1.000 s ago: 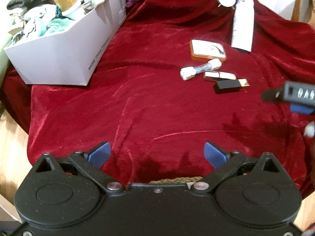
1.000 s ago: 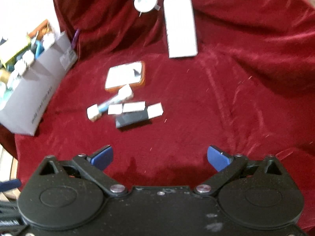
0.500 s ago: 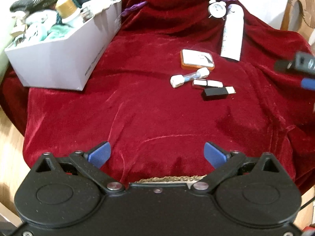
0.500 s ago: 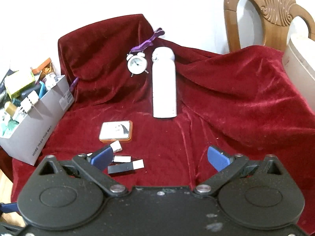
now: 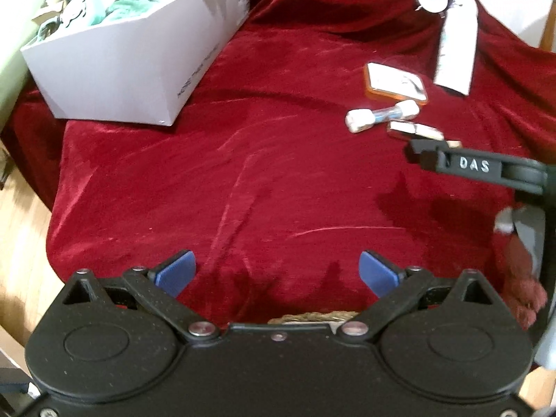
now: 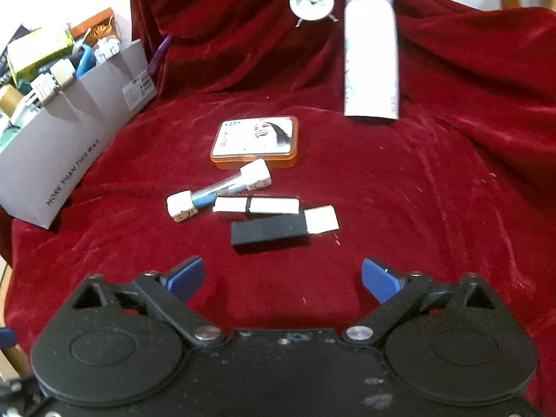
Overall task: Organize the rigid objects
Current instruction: 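Grasp the black-and-white USB stick with the right tool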
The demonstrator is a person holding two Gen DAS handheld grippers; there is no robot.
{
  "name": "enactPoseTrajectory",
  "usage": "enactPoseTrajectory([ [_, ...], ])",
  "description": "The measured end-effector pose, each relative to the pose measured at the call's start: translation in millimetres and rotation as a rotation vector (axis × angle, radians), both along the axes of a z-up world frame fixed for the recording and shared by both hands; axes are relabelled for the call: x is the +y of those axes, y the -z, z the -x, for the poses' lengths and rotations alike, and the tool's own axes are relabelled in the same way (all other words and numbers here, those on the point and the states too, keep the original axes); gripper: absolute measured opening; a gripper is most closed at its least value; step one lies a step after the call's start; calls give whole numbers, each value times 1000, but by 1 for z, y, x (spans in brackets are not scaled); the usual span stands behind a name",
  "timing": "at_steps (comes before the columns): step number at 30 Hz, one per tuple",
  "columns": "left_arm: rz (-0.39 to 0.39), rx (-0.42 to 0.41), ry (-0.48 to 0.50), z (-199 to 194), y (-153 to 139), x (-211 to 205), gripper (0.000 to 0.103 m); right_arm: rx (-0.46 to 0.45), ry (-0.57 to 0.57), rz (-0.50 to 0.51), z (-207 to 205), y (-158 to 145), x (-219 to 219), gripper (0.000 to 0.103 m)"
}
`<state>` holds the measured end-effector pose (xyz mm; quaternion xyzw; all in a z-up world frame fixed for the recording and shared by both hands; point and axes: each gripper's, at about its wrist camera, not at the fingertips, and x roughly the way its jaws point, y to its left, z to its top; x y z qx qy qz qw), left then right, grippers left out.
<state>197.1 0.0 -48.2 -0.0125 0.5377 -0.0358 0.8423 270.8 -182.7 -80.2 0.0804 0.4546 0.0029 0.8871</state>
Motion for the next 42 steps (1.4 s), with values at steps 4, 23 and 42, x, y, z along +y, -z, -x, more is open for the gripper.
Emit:
enactPoseTrajectory([
  [4,-18,11,-17,-5,6,6,97,15,2,54,-20,18,5,98],
  [23,2,-86,153,-86,1,-83,98,23,28,133,17,25,-27,81],
  [42,17,-68,246,-135,35,-147,98,-9,54,142,48,30,-35,82],
])
